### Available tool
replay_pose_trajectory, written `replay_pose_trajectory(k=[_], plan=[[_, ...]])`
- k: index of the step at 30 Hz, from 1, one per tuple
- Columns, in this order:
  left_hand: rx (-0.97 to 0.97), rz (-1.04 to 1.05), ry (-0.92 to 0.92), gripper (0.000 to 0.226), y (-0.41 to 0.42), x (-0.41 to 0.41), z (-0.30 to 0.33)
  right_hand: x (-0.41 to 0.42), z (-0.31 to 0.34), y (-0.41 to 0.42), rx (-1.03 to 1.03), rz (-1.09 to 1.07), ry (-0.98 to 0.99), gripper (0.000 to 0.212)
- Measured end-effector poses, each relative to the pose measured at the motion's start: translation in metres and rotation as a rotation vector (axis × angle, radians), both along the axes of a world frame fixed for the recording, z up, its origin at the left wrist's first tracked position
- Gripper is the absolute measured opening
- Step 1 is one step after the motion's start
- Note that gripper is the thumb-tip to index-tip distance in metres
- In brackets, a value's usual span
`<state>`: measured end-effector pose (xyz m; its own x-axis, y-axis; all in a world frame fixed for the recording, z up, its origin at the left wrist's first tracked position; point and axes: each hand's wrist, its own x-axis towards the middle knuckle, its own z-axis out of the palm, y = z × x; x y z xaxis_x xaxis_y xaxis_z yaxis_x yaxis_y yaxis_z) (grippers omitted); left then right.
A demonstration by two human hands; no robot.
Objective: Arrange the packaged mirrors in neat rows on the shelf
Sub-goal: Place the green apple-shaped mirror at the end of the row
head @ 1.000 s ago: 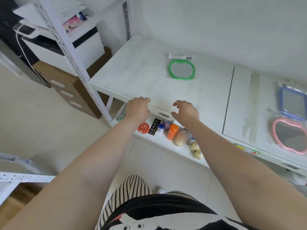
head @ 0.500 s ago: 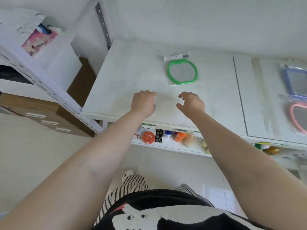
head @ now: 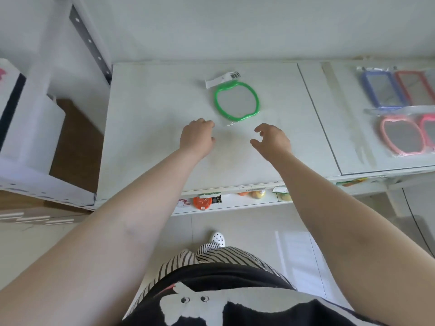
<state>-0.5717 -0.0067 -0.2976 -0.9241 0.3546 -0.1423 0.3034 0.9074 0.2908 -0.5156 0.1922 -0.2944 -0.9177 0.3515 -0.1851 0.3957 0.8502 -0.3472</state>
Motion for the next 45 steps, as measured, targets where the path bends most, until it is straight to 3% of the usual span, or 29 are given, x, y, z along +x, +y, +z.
replay_pose_trajectory(k=[13, 17, 21, 24, 29, 32, 34, 36, 39, 42, 45], plan=[[0.135, 0.189, -0.112, 0.05, 0.029, -0.055, -0.019, -0.093, -0.008, 0.045, -0.013, 0.023, 0.017, 0.05], [0.191, 0.218, -0.181, 0.054, 0.042, -0.07, -0.027, -0.115, -0.017, 0.051, -0.063, -0.025, -0.011, 0.062], [0.358, 0.225, -0.239, 0.046, 0.057, -0.075, -0.029, -0.124, -0.029, 0.048, -0.156, -0.059, -0.054, 0.07], [0.61, 0.358, -0.365, 0.044, 0.066, -0.078, -0.032, -0.128, -0.034, 0.043, -0.224, -0.142, 0.002, 0.064], [0.889, 0.71, -0.496, 0.033, 0.063, -0.077, -0.031, -0.122, -0.027, 0.033, -0.537, -0.344, 0.045, 0.011], [0.973, 0.789, -0.532, 0.017, 0.052, -0.072, -0.024, -0.113, -0.026, 0.031, -0.735, -0.424, 0.046, 0.005], [1.029, 0.804, -0.544, 0.032, 0.046, -0.068, -0.018, -0.106, -0.02, 0.028, -0.867, -0.452, 0.058, 0.007], [1.073, 0.824, -0.553, 0.047, 0.041, -0.062, -0.011, -0.097, -0.013, 0.027, -0.982, -0.465, 0.065, 0.026], [1.118, 0.809, -0.583, 0.053, 0.034, -0.054, 0.0, -0.082, 0.0, 0.025, -1.034, -0.46, 0.073, 0.035], [1.135, 0.771, -0.628, 0.049, 0.027, -0.044, 0.008, -0.062, 0.009, 0.022, -1.042, -0.485, 0.092, 0.037], [1.168, 0.749, -0.653, 0.021, 0.019, -0.034, 0.014, -0.036, 0.018, 0.015, -1.057, -0.503, 0.103, 0.035]])
